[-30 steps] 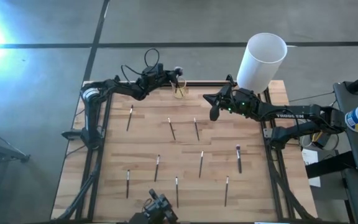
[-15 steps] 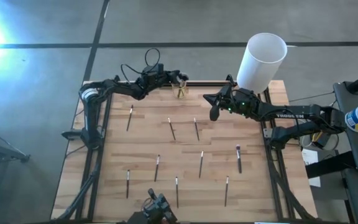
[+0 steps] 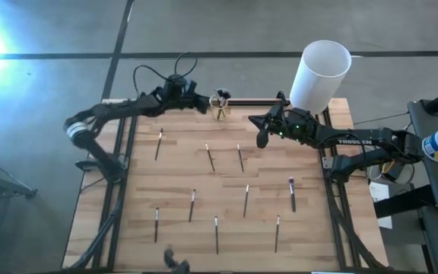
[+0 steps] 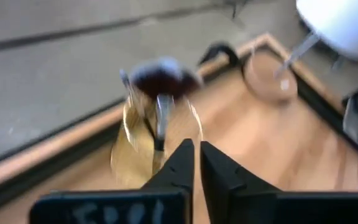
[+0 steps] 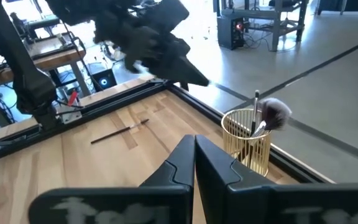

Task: Put items in baskets/containers
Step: Put the black lash brush into the yellow pen holder

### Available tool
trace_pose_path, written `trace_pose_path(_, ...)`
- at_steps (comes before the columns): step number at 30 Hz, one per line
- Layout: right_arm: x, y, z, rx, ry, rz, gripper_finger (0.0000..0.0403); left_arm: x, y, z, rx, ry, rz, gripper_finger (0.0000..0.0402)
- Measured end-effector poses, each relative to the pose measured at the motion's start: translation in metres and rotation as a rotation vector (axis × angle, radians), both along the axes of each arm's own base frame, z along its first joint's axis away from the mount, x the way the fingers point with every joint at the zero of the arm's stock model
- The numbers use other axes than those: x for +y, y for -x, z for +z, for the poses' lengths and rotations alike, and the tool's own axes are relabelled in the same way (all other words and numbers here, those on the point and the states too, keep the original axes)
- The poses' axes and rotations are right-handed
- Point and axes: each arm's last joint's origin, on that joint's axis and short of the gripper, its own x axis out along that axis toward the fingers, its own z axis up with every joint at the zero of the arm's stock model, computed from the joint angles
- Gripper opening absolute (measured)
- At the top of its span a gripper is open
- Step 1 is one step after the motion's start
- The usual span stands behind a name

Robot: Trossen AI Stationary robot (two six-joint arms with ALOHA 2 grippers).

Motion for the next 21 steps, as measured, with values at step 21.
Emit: trace_pose_path(21, 0.010, -0.005, 0.003, 0.014, 0.001, 0.162, 0.0008, -0.103, 0.110, -0.056, 0.172, 0.323, 0.269, 0.0000)
